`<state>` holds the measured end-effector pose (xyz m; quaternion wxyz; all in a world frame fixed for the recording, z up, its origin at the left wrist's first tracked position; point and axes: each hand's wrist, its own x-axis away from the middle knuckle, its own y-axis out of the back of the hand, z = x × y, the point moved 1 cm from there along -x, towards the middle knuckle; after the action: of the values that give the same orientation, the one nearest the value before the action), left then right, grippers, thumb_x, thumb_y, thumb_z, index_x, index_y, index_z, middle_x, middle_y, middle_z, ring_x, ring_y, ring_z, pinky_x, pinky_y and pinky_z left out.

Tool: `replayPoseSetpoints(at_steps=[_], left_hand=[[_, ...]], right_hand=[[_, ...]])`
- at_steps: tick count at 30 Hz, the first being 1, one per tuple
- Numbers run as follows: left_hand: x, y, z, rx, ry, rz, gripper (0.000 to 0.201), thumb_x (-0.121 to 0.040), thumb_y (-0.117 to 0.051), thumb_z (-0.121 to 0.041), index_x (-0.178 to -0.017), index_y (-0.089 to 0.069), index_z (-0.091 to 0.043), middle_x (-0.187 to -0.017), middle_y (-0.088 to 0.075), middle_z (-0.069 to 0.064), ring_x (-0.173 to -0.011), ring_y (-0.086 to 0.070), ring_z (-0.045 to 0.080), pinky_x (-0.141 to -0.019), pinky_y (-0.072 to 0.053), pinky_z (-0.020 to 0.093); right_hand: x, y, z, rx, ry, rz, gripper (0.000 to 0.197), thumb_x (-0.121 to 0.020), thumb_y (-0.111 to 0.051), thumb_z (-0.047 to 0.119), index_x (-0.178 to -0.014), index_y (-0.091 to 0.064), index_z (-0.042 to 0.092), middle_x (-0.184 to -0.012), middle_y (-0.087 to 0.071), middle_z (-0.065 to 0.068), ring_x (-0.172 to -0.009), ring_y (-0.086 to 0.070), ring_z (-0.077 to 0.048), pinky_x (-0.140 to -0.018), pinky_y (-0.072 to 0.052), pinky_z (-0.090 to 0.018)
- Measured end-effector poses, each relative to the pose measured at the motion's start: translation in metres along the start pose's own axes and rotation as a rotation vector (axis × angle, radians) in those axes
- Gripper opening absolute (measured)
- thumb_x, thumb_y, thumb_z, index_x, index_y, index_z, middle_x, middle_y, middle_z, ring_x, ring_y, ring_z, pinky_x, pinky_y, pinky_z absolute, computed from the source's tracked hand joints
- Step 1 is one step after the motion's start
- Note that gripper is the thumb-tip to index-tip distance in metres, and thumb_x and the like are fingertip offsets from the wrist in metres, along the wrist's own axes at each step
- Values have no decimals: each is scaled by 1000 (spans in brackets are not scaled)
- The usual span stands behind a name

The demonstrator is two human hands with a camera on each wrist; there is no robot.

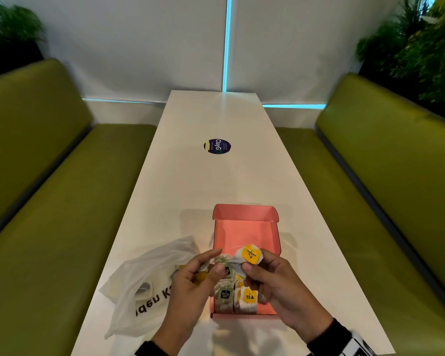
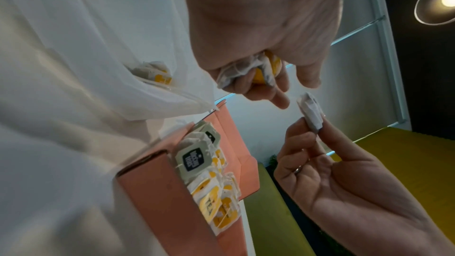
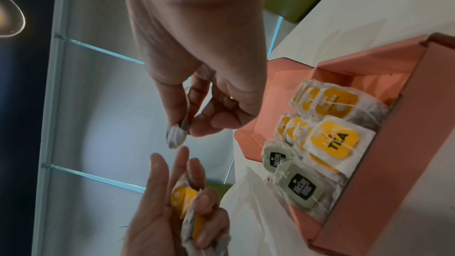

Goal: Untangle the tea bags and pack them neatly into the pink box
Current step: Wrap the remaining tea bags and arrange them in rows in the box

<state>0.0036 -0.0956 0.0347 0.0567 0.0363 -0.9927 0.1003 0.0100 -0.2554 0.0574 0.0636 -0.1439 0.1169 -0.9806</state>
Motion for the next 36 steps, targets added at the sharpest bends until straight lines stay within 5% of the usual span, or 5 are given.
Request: replayPoseSetpoints(at_steps=[4,9,21,29,36], left_hand=[[-7,-2,-4,-55,156,152,28,-82,-56,-37,-102,-72,-27,-61,-56,0,-56,-52,5,-56,-40,22],[-11,-6,-5,14,233,98,12,-89,-59,-14,-85,-71,-12,-58,-51,1,-52,-47,7,-51,-35,19],[4,-18,-1,-3,-45,24,9,-87,-59,-6,-85,-64,2,-52,-54,-5,-47,-47,3,-46,-40,15],[10,-19,-3,-52,-122,88,19,-83,-62,0,-76,-72,-15,-62,-64,-6,-55,-54,2,-54,-44,14],[10,-20,-9,-111,-245,106,34,-84,-60,-3,-90,-75,-33,-58,-63,-10,-51,-52,-2,-56,-44,11]], right_hand=[[1,-1,0,8,-10,-1,13,-71,-68,7,-83,-71,11,-66,-62,-2,-55,-53,-13,-54,-40,-22],[2,-1,1,0,-33,31,15,-71,-69,5,-86,-68,6,-61,-59,-1,-52,-50,-12,-51,-38,-21],[-4,2,-2,-160,-67,-114,9,-74,-65,3,-72,-70,11,-58,-60,-1,-50,-51,-10,-52,-41,-20],[-6,-4,-2,-173,-12,-134,17,-71,-67,9,-87,-64,4,-68,-63,-5,-56,-57,-11,-57,-43,-24],[1,-8,-4,38,75,-95,4,-79,-65,-2,-80,-63,1,-61,-61,-2,-58,-56,-12,-53,-42,-20]])
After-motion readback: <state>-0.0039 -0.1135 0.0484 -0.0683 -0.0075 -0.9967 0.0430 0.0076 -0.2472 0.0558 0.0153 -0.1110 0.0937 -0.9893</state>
